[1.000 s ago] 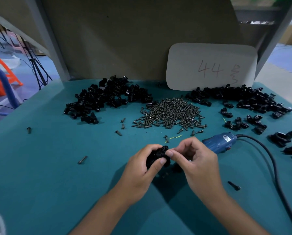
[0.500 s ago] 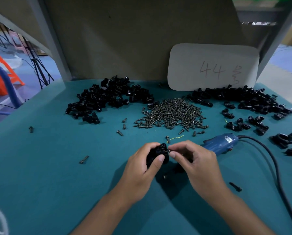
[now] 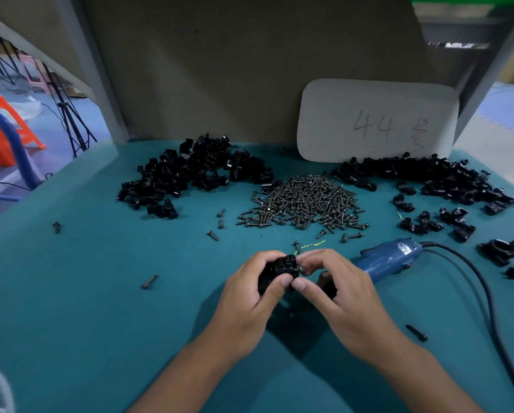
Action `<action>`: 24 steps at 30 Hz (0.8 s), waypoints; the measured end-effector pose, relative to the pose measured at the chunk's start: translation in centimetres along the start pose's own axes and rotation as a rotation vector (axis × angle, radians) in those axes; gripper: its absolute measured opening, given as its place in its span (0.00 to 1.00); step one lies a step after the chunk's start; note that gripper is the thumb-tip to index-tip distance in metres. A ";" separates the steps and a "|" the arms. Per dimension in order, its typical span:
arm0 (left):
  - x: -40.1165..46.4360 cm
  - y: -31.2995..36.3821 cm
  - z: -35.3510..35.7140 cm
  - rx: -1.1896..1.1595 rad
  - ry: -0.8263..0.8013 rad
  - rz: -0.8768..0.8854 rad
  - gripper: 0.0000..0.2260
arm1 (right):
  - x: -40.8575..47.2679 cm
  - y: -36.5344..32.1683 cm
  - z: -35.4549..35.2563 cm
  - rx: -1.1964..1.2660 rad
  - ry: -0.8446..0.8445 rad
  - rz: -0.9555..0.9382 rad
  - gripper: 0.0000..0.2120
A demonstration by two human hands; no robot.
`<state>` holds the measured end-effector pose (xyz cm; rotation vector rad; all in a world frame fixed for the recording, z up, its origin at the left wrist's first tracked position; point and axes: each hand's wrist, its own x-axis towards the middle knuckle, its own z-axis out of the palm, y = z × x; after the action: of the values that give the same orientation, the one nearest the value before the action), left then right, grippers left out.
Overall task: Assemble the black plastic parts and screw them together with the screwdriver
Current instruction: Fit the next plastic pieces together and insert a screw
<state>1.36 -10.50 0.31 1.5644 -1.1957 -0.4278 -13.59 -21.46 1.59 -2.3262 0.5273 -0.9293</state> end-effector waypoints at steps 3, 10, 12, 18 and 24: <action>0.0 -0.3 0.0 -0.003 -0.056 -0.028 0.21 | 0.0 -0.1 0.3 0.009 0.079 -0.017 0.08; -0.1 -0.3 0.0 0.002 -0.062 -0.015 0.19 | -0.1 -0.6 0.1 0.114 0.110 0.051 0.08; -0.1 -0.3 0.0 0.011 -0.054 -0.009 0.18 | -0.2 -0.8 0.1 0.145 0.104 0.083 0.06; -0.2 0.1 0.0 0.021 -0.033 0.010 0.12 | 0.0 -0.8 0.1 0.158 0.075 0.154 0.09; -0.2 0.1 0.1 -0.009 -0.027 0.032 0.15 | -0.2 -0.4 0.5 0.006 -0.015 0.061 0.14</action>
<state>1.17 -10.39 0.26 1.5336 -1.2362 -0.4341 -13.25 -20.86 1.46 -2.2966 0.5860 -0.8835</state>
